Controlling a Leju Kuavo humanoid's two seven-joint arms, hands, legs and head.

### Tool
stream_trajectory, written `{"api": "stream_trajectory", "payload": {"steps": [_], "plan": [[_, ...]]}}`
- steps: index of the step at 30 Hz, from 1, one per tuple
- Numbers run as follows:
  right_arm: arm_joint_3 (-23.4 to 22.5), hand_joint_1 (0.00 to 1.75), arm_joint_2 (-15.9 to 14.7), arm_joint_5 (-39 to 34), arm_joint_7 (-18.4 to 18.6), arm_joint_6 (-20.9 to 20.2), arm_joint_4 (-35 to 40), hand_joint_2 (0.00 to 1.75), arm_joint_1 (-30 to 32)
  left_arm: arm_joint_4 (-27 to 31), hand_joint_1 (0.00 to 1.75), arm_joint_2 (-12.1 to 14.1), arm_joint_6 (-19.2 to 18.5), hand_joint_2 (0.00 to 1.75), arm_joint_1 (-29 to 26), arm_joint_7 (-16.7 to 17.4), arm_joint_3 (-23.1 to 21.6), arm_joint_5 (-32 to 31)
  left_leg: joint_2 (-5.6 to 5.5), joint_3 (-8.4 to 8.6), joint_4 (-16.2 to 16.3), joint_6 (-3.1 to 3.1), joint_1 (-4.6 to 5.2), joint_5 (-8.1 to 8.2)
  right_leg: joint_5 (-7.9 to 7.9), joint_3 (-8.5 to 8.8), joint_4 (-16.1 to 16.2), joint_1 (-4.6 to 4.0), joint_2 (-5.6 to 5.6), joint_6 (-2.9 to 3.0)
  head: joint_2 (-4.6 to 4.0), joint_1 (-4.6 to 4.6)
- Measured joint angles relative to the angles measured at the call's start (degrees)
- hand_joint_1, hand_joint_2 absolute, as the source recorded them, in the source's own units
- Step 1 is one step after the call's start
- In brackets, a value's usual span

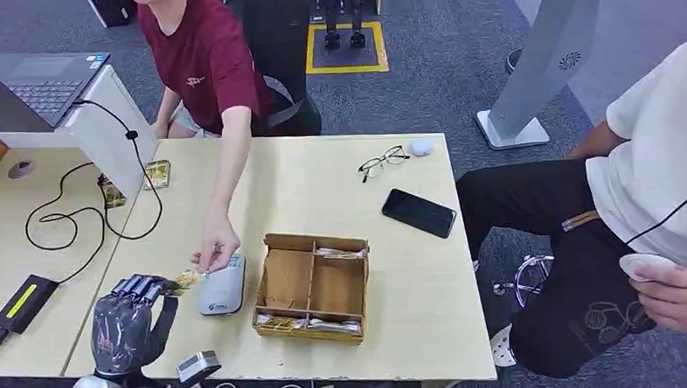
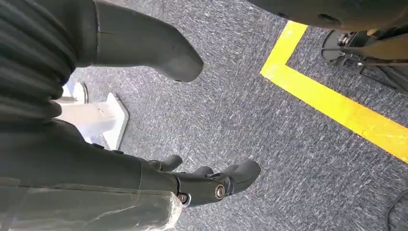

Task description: Pass the card to the sensor for recognition and then transmit it.

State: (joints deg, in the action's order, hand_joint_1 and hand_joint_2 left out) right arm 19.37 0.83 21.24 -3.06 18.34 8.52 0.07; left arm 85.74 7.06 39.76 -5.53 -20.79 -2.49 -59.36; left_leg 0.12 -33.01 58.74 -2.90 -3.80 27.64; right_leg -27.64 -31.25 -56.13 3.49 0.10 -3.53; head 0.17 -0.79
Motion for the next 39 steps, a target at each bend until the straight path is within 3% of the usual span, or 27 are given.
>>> {"api": "stream_trajectory", "payload": {"steps": [15, 21, 23, 26, 28, 30, 36, 39], "plan": [[0.00, 0.00, 0.00, 0.02, 0.02, 0.11, 0.00, 1.75, -0.01, 0.00, 1.75, 0.09, 0.00, 1.75, -0.04, -2.86, 0.00, 2.32, 0.00, 0.00, 0.00, 0.00, 0.00, 0.00, 0.00, 0.00, 0.00, 0.00, 0.00, 0.00, 0.00, 0.00], [0.00, 0.00, 0.00, 0.00, 0.02, 0.11, 0.00, 1.75, -0.01, 0.04, 1.75, 0.33, -0.22, 1.75, -0.06, -3.96, -0.39, 8.99, 0.00, 0.00, 0.00, 0.00, 0.00, 0.00, 0.00, 0.00, 0.00, 0.00, 0.00, 0.00, 0.00, 0.00], [0.00, 0.00, 0.00, -0.15, 0.13, 0.31, 0.00, 1.75, 0.00, 0.52, 1.75, 0.52, -4.48, 1.75, -0.02, -2.19, -1.09, 16.39, 0.00, 0.01, 0.00, 0.00, 0.00, 0.00, 0.00, -0.02, 0.00, 0.00, 0.00, 0.00, 0.00, 0.00], [0.00, 0.00, 0.06, -0.37, 0.48, 0.79, 0.00, 1.75, -0.01, 0.98, 1.75, 0.44, -18.16, 1.75, 0.67, 3.87, -2.12, 29.94, -0.01, 0.00, 0.00, 0.00, 0.00, 0.00, 0.00, -0.01, 0.00, 0.00, 0.00, 0.00, 0.00, 0.00], [0.00, 0.00, 0.11, -0.70, 0.55, 1.22, -0.02, 1.75, 0.02, 0.98, 1.75, 0.39, -24.38, 1.75, 1.30, 7.61, -2.12, 36.53, 0.00, 0.01, 0.00, 0.00, 0.00, -0.01, 0.01, -0.01, 0.00, 0.00, 0.01, 0.00, 0.00, 0.00], [0.00, 0.00, 0.18, -0.74, 0.68, 1.42, -0.02, 1.75, 0.04, 0.88, 1.75, 0.37, -26.25, 1.75, 1.92, 10.44, -2.08, 39.19, 0.00, 0.00, 0.00, 0.00, 0.00, -0.01, 0.01, -0.01, 0.00, 0.00, 0.01, -0.01, 0.00, 0.00], [0.00, 0.00, 0.42, -0.74, 0.92, 1.55, -0.02, 1.75, 0.03, 0.83, 1.75, 0.15, -27.28, 1.75, 2.90, 11.82, -2.05, 40.04, 0.00, 0.00, 0.00, 0.00, 0.00, 0.00, 0.01, -0.01, 0.00, 0.00, 0.01, 0.00, 0.00, 0.00], [0.00, 0.00, 0.48, -0.66, 1.14, 1.60, -0.02, 1.75, 0.02, 0.27, 1.75, 0.13, -27.78, 1.75, 3.44, 15.80, -2.05, 39.23, 0.00, 0.00, 0.00, 0.00, 0.00, 0.00, 0.01, -0.03, 0.00, 0.00, 0.00, 0.00, 0.00, 0.00]]}}
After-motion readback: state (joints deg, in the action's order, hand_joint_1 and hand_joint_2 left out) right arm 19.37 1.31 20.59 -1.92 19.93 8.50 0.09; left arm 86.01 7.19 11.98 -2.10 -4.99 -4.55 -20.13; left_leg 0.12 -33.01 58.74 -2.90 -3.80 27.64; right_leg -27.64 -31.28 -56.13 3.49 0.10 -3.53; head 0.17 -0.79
